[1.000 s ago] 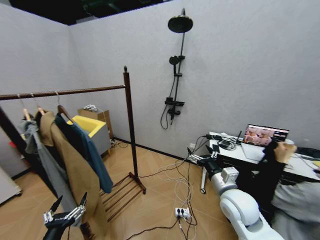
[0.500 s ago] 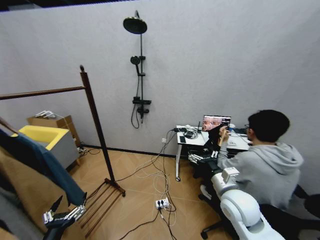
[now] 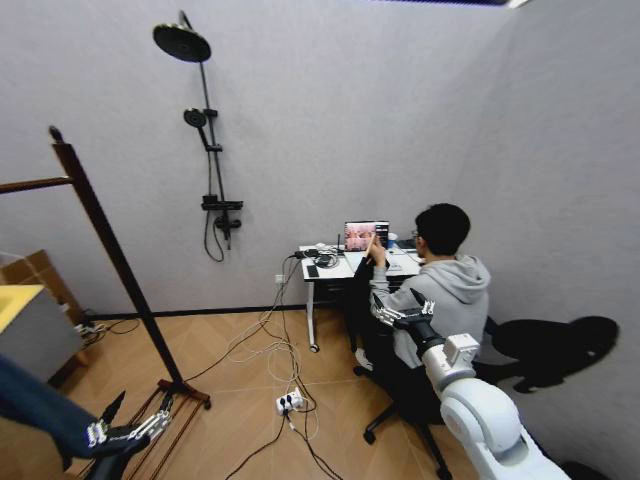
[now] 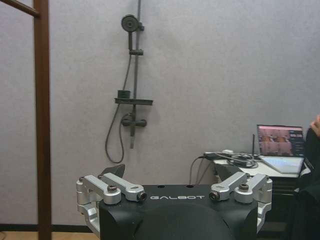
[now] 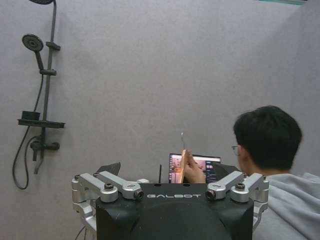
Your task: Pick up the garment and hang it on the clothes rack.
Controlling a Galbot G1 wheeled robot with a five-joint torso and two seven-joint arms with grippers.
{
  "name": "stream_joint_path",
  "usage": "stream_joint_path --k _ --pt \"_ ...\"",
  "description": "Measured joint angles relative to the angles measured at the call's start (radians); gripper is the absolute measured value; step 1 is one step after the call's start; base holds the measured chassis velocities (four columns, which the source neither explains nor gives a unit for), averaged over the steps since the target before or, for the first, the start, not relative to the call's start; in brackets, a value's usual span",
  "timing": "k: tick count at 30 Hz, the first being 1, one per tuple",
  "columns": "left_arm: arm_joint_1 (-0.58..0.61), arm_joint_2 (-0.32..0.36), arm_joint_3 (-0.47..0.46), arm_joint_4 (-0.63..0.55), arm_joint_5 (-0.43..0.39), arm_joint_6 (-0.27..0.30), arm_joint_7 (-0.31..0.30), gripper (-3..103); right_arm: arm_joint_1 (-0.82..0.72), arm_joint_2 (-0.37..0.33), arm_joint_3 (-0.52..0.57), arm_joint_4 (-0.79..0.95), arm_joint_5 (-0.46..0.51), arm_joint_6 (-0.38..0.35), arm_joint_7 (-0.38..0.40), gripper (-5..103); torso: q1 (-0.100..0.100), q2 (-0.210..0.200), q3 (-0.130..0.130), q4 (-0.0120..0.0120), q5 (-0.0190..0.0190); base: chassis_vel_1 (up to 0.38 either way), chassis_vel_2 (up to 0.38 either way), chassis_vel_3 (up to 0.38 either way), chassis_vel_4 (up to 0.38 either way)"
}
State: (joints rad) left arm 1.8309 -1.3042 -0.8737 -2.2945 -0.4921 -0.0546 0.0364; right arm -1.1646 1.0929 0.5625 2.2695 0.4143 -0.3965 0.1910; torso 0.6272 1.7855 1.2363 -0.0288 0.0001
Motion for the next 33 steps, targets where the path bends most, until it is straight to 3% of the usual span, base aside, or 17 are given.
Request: stream_joint_path --k 11,33 --pt "0.0 0.0 0.0 0.0 0.0 0.0 0.0 100 -0.009 0.019 -0.006 0.001 -0.007 -0.001 0.0 100 0.0 0.0 0.0 -0.0003 0.0001 -0.019 -0.197 -0.198 -0.012" --pt "0.0 0.0 0.0 0.0 0.0 0.0 0.0 100 -0.018 0.043 -0.019 -0.004 -0.027 0.003 -0.005 100 0.0 0.0 0.0 -0.0002 -0.0001 0.142 -0.132 -0.13 0.144"
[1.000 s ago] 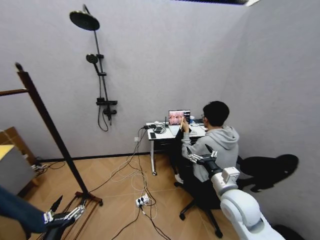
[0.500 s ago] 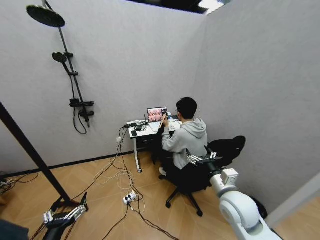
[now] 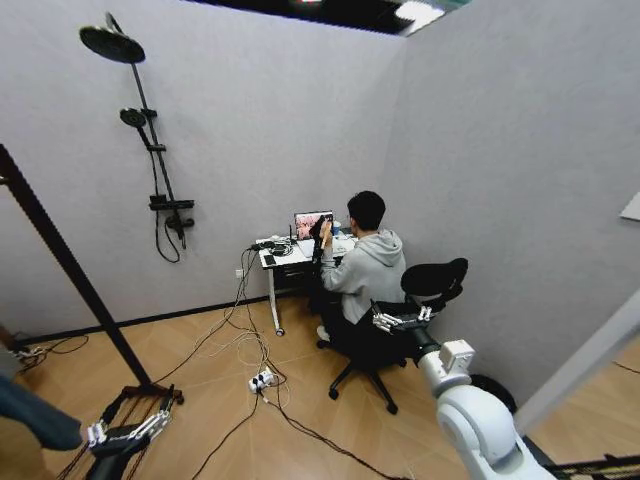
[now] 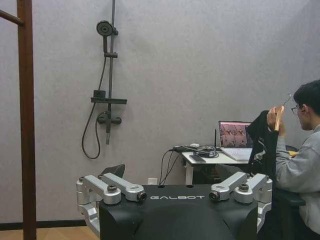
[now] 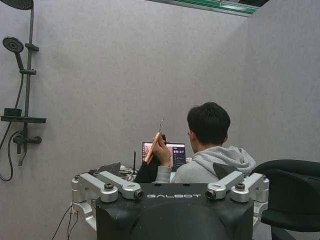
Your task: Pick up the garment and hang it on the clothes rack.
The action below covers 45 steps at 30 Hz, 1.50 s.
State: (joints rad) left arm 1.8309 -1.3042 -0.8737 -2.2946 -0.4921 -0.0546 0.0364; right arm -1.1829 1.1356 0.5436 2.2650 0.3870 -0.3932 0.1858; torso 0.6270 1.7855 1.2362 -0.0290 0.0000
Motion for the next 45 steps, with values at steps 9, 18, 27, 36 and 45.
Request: stream_joint_path --k 9,18,27,36,45 --pt "0.0 0.0 0.0 0.0 0.0 0.0 0.0 100 0.003 0.004 -0.004 -0.006 -0.006 0.003 -0.007 100 0.0 0.0 0.0 0.0003 -0.0001 0.168 -0.078 -0.082 0.181" --pt "0.0 0.0 0.0 0.0 0.0 0.0 0.0 100 0.004 0.003 -0.005 -0.008 -0.007 0.004 -0.009 100 0.0 0.0 0.0 -0.0003 -0.0001 0.161 -0.097 -0.097 0.166" --pt "0.0 0.0 0.0 0.0 0.0 0.0 0.0 100 0.001 -0.002 -0.01 -0.012 -0.01 0.009 -0.015 100 0.0 0.0 0.0 0.0001 0.0001 0.128 -0.124 -0.119 0.135" --pt "0.0 0.0 0.0 0.0 0.0 0.0 0.0 100 0.014 -0.006 -0.018 -0.021 -0.011 0.011 -0.019 100 0.0 0.0 0.0 0.0004 0.0 0.16 -0.086 -0.088 0.175" --pt "0.0 0.0 0.0 0.0 0.0 0.0 0.0 100 0.019 -0.006 -0.023 -0.028 -0.009 0.011 -0.023 100 0.0 0.0 0.0 0.0001 0.0002 0.128 -0.129 -0.116 0.14"
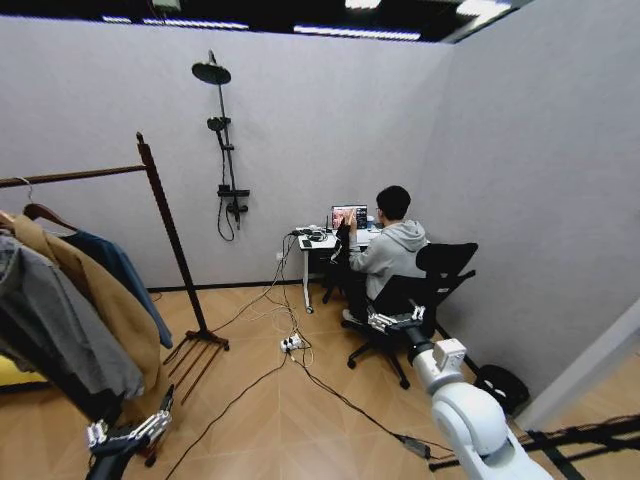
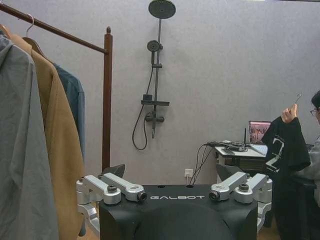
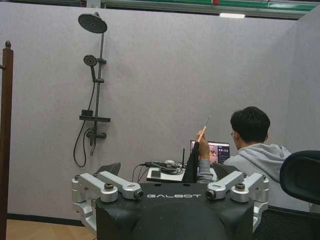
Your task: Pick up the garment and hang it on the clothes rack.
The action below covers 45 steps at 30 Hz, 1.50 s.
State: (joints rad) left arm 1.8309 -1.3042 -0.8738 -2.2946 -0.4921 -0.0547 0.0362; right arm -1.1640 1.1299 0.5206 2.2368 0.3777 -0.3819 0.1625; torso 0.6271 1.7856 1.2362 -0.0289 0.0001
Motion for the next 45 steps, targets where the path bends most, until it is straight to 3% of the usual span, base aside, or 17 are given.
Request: stream_joint_path --k 45 --pt "0.0 0.0 0.0 0.0 0.0 0.0 0.0 100 -0.007 0.005 0.005 -0.014 -0.002 0.015 -0.011 100 0.0 0.0 0.0 -0.0001 -0.0002 0.119 -0.112 -0.108 0.119"
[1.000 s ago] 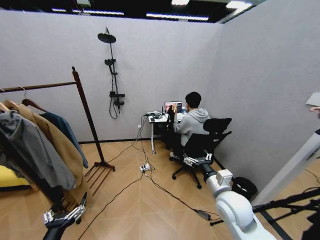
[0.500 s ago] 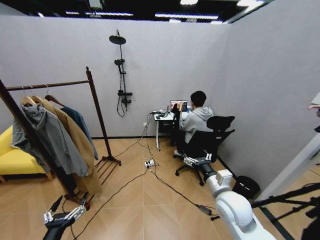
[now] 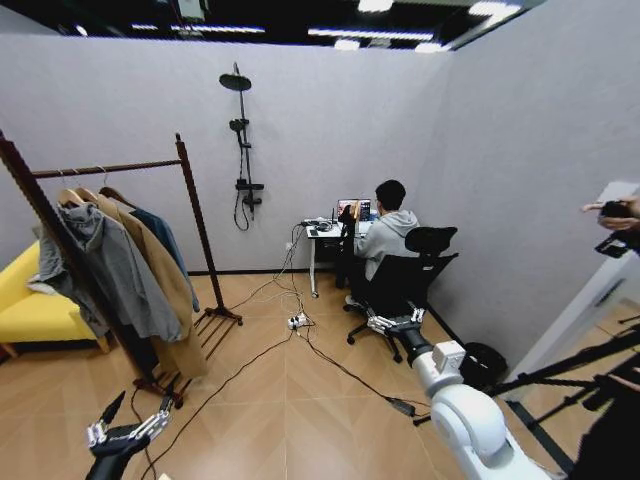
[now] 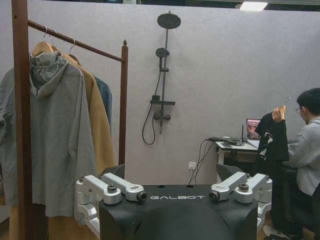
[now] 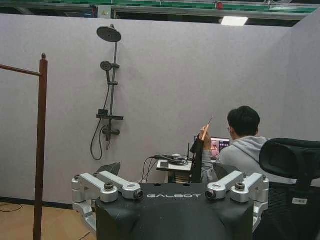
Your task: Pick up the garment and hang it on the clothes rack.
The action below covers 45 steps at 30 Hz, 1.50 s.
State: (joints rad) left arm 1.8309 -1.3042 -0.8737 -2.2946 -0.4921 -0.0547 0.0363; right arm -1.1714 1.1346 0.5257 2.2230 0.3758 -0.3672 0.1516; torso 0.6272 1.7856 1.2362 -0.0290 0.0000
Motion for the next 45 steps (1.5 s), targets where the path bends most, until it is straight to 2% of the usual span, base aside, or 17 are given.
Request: stream_joint_path --k 27,30,45 --pt "0.0 0.0 0.0 0.0 0.0 0.0 0.0 100 0.02 -0.003 -0.005 -0.036 0.0 0.01 -0.013 100 0.0 0.0 0.0 0.0002 0.0 0.093 -0.105 -0.107 0.089" --pt "0.0 0.0 0.0 0.0 0.0 0.0 0.0 100 0.022 -0.004 -0.005 -0.045 -0.003 0.032 -0.024 100 0.0 0.0 0.0 0.0003 -0.0001 0.076 -0.08 -0.071 0.077" --pt "0.0 0.0 0.0 0.0 0.0 0.0 0.0 100 0.008 -0.001 0.0 -0.05 -0.012 0.042 -0.034 100 0.0 0.0 0.0 0.0001 0.0001 0.011 -0.013 -0.007 0.011"
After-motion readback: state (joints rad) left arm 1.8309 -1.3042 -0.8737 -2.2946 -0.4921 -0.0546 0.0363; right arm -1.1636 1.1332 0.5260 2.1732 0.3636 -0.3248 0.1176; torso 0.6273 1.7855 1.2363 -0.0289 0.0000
